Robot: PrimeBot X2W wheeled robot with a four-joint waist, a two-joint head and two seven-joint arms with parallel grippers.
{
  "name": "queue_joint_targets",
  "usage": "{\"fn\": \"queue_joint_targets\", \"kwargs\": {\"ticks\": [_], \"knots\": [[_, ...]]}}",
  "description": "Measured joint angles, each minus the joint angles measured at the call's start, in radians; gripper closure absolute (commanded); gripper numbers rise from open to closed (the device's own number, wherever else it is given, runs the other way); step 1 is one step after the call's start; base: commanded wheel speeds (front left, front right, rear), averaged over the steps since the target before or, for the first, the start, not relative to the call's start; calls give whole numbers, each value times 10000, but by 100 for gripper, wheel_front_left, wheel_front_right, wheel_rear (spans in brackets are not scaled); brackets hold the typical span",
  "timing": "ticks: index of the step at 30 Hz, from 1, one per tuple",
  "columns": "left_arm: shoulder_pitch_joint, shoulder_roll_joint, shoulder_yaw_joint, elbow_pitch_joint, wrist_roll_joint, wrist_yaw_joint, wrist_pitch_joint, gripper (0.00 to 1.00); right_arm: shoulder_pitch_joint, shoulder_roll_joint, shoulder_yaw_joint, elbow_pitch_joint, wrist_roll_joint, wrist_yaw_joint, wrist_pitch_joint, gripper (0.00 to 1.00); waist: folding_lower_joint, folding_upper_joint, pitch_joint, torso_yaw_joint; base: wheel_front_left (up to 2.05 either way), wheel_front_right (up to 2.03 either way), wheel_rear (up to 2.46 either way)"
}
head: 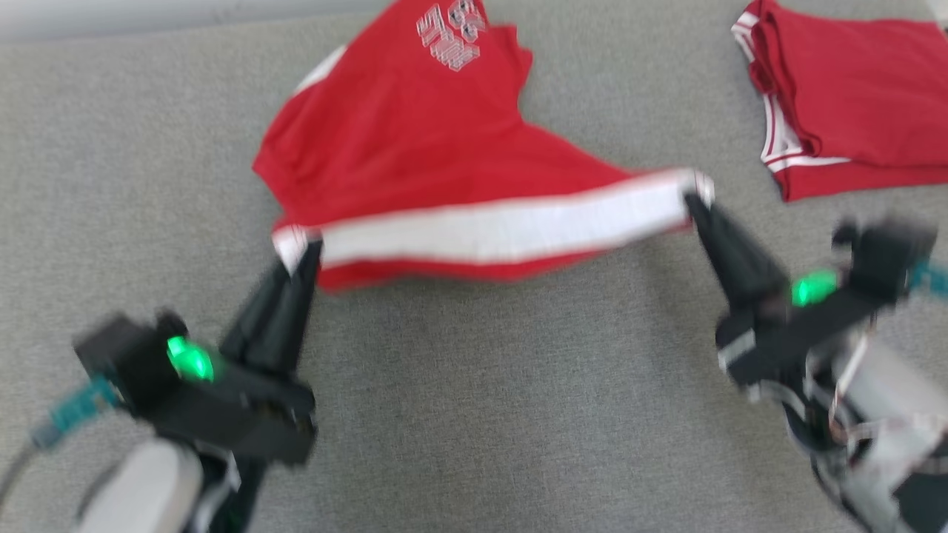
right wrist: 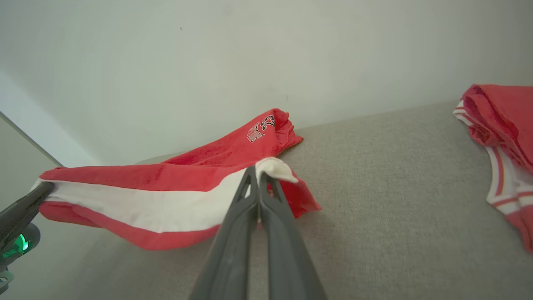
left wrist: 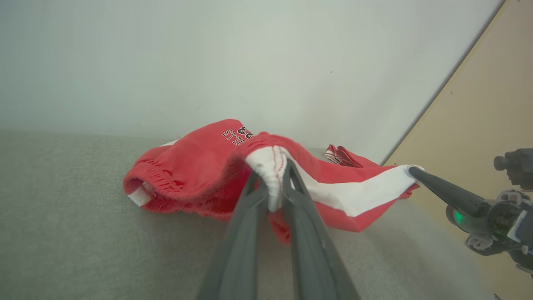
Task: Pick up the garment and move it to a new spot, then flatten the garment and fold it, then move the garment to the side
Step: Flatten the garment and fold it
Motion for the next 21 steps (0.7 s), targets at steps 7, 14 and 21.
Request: {"fn": "queue_joint_targets", "kwargs": {"ticks": [7, 14, 21], "knots": [[2050, -554, 261, 29, 825, -272, -2, 100, 3026, -42, -803, -506, -491, 0, -86, 100, 1, 0, -599, 88, 0, 0, 0], [3555, -798, 378, 167, 1499, -447, -8, 100, 5703, 533, -1703, -947, -1089, 0, -4, 100, 1, 0, -1110, 209, 0, 0, 0], [4518, -828, 593, 213, 1739, -527, -10, 100, 7812, 1381, -2485, -1758, -2027, 0, 633, 100, 1, 0, -1550, 353, 0, 0, 0]]}}
